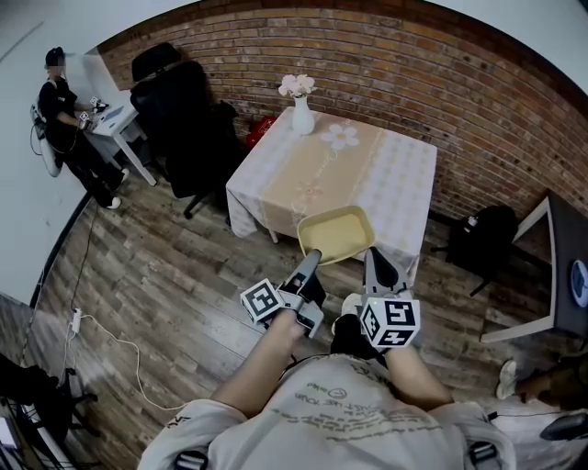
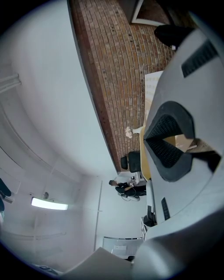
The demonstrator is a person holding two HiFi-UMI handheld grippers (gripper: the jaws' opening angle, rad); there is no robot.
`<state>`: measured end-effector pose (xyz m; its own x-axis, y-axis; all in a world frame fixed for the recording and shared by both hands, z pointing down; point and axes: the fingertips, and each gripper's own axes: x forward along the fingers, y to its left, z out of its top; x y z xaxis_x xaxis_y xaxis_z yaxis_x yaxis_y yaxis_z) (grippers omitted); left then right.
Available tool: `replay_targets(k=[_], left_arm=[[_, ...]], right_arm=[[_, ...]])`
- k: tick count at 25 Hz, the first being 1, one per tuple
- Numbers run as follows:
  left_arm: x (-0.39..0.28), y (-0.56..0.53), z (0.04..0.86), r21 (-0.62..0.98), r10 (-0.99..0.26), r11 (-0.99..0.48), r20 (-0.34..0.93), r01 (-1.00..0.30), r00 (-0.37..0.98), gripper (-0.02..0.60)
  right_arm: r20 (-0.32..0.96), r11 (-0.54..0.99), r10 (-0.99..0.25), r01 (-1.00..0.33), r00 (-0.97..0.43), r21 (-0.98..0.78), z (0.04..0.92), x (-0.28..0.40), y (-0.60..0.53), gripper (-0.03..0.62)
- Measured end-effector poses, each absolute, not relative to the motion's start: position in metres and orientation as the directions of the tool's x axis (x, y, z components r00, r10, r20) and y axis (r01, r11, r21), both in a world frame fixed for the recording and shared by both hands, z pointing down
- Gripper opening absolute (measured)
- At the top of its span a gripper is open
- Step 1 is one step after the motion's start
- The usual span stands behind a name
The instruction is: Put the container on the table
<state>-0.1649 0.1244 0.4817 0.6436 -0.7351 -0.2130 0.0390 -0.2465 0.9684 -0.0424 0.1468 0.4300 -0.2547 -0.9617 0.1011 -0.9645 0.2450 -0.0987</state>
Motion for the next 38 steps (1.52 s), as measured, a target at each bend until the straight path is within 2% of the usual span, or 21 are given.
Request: replay_targets(k=[19,38], left_arm=[[-0.125,-0.056,0.494,0.970,-0.697,-0.240,-0.203,0.043,0.688,0.233],[-0.028,-0.222,0.492,0.973,-0.620,-0.226,-0.185,0.053,0.763,0.233]], right_arm=[[0.101,0.182,-0.976,-0.976,-0.195,-0.122,0.445,0.003,-0.038,0.002],[0.165,0.093,-0.980,-0.988,-0.112,-0.121,0.452,0.092,-0.183,0.002]])
